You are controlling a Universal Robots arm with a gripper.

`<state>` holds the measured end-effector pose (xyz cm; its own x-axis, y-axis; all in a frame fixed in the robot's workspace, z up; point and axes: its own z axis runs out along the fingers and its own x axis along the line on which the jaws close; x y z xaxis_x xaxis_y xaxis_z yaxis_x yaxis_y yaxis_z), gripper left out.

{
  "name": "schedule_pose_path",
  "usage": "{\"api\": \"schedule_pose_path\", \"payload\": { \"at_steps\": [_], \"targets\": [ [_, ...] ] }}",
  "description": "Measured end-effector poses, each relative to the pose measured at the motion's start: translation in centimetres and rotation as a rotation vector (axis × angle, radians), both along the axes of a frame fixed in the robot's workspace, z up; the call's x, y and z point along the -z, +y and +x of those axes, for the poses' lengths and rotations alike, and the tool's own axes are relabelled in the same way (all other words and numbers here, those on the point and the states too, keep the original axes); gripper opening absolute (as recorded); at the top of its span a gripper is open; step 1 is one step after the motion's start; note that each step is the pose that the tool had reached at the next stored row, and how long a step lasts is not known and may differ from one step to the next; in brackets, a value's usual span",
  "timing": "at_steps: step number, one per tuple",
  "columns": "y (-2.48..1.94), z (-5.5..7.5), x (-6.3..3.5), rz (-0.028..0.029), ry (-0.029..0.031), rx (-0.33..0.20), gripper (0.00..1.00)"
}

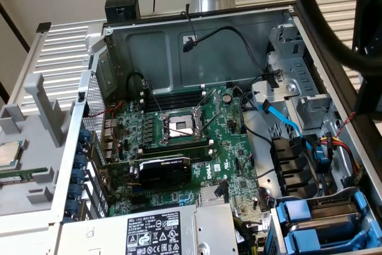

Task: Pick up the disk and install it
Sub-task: 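Insert the first disk wire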

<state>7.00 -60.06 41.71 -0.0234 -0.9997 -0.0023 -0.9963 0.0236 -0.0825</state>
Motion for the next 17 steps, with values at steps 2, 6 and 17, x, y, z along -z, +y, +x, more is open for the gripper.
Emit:
{"api": "schedule_pose_path", "payload": {
  "at_steps": [2, 6, 17],
  "targets": [
    [0.01, 0.0, 0.12, 0.0008, -0.0001, 0.011, 0.53],
    [0.02, 0.0, 0.28, 0.0087, -0.0033, 0.042, 0.53],
    [2.23, 0.0, 2.08, 0.0115, -0.0072, 0.057, 0.53]
  ]
}}
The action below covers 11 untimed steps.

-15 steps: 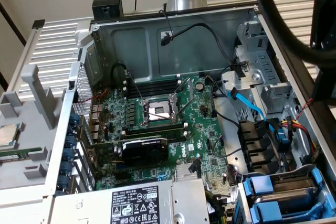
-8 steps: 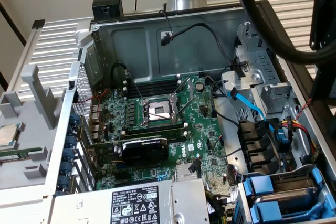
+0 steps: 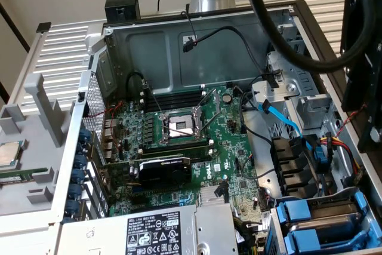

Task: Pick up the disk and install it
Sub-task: 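Insert the first disk wire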

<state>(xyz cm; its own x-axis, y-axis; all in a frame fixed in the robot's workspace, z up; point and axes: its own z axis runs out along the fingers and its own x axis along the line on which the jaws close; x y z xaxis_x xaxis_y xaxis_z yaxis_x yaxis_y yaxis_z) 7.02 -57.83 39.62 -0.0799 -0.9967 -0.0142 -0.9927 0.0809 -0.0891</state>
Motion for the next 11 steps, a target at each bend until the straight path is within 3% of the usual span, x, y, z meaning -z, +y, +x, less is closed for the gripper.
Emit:
{"api": "schedule_pose_path", "payload": {
  "at_steps": [11],
  "targets": [
    [1.09, -1.3, 2.01, 0.0001, 0.0, 0.028, 0.53]
  ]
}}
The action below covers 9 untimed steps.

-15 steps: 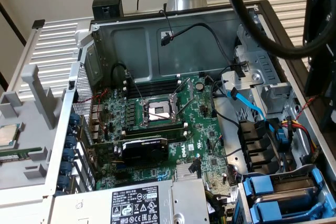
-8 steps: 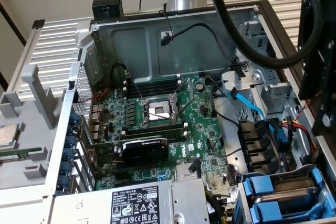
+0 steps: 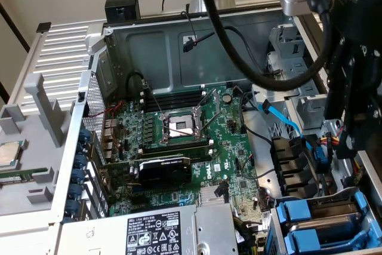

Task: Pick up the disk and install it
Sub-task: 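Insert the first disk wire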

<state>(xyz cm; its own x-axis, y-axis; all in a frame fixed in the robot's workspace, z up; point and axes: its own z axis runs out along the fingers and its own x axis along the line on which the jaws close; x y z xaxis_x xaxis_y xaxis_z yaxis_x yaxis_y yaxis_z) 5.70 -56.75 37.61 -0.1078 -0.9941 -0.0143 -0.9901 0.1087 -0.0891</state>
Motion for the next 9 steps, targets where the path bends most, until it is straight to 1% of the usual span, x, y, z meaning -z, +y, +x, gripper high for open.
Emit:
{"api": "schedule_pose_path", "payload": {
  "at_steps": [2, 7, 9],
  "targets": [
    [0.07, 0.0, 0.35, 0.0001, 0.0, 0.006, 0.53],
    [0.09, 0.0, 1.23, 0.0005, -0.0001, 0.032, 0.53],
    [0.09, 0.0, 1.56, 0.0024, -0.0002, 0.042, 0.53]
  ]
}}
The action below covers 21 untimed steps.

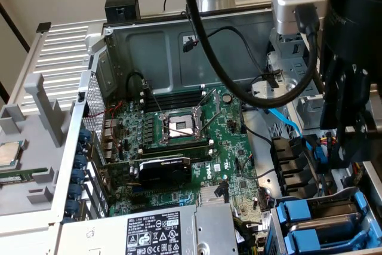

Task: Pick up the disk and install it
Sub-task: 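Insert the first disk wire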

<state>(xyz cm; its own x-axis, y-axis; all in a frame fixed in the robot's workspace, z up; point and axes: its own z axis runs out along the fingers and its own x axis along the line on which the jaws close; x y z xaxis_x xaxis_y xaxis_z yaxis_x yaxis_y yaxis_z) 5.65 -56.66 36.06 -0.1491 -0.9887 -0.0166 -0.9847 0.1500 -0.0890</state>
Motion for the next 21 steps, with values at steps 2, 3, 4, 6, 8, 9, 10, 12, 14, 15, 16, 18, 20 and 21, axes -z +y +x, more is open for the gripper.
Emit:
{"api": "schedule_pose_path", "payload": {
  "at_steps": [2, 3, 4, 6, 8, 9, 10, 12, 14, 15, 16, 18, 20, 21],
  "targets": [
    [0.02, 0.0, 0.18, 0.0021, 0.0001, 0.007, 0.53],
    [0.02, 0.0, 0.28, 0.0035, 0.0001, 0.01, 0.53],
    [0.02, 0.0, 0.38, 0.0048, 0.0, 0.012, 0.53],
    [0.04, 0.0, 0.55, 0.0072, 0.0001, 0.017, 0.45],
    [0.03, 0.0, 0.64, 0.0092, 0.0001, 0.02, 0.38],
    [0.04, -0.01, 0.66, 0.0099, 0.0001, 0.021, 0.35],
    [0.06, 0.0, 0.69, 0.0107, 0.0001, 0.022, 0.35],
    [0.22, 0.0, 0.71, 0.011, 0.0001, 0.022, 0.35],
    [0.45, -0.01, 0.7, 0.0109, 0.0001, 0.023, 0.35],
    [0.55, -0.03, 0.7, 0.0109, 0.0001, 0.023, 0.35],
    [0.63, -0.06, 0.69, 0.0108, 0.0001, 0.024, 0.35],
    [0.74, -0.17, 0.7, 0.0108, 0.0001, 0.024, 0.35],
    [0.74, -0.41, 0.7, 0.0104, 0.0001, 0.025, 0.35],
    [0.74, -0.56, 0.69, 0.0101, 0.0001, 0.025, 0.35]
  ]
}}
